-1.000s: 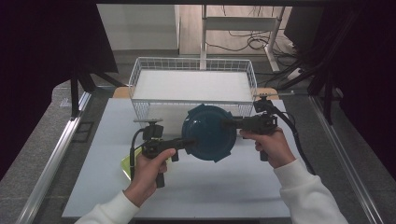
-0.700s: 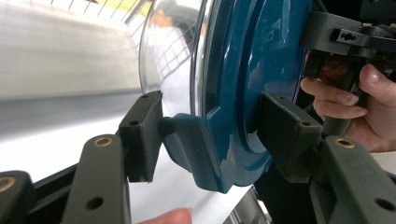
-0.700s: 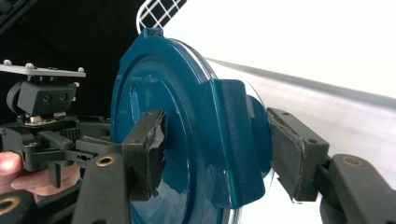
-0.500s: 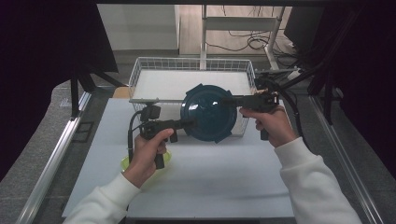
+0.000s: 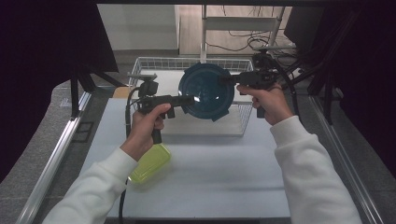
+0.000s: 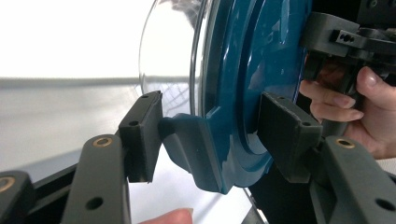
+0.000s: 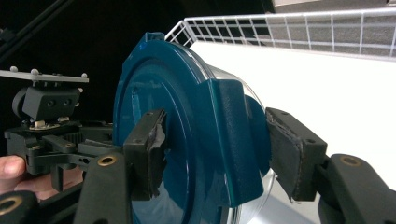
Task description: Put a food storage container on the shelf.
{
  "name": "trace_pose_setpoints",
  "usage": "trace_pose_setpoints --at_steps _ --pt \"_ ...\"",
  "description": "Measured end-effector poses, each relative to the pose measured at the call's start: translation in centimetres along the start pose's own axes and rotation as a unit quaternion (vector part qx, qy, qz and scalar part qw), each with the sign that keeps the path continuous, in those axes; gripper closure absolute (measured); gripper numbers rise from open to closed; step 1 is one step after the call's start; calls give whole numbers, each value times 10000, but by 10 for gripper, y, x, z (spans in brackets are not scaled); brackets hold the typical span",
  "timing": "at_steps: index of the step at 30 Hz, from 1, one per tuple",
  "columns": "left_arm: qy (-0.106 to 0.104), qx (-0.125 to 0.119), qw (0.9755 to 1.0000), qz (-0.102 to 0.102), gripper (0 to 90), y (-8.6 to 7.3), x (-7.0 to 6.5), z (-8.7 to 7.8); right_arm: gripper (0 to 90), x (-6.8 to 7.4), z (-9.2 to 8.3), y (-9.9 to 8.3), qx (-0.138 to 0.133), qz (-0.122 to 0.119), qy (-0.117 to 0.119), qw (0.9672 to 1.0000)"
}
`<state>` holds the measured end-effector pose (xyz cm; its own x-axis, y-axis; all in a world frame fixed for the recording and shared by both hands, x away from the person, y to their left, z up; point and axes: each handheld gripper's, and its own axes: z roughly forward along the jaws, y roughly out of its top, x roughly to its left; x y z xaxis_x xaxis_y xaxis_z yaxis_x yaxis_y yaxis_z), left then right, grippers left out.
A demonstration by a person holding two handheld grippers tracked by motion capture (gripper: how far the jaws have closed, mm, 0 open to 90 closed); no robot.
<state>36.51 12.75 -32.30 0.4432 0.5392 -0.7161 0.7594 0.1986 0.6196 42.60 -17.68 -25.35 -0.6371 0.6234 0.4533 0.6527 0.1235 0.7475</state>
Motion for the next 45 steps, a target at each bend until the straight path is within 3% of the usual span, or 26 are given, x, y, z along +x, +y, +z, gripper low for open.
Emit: trace_pose_setpoints --at_steps 3,20,32,45 --pt "20 28 10000 46 418 8 4 1 406 -3 4 5 -28 40 11 10000" --pt "132 168 9997 -116 414 56 38 10 405 -32 45 33 -142 365 94 9992" --pt "218 72 9996 -165 415 70 46 8 401 -38 57 37 -80 468 166 9987" --pt "232 88 9992 -327 410 74 61 15 402 -46 69 38 39 627 90 9980"
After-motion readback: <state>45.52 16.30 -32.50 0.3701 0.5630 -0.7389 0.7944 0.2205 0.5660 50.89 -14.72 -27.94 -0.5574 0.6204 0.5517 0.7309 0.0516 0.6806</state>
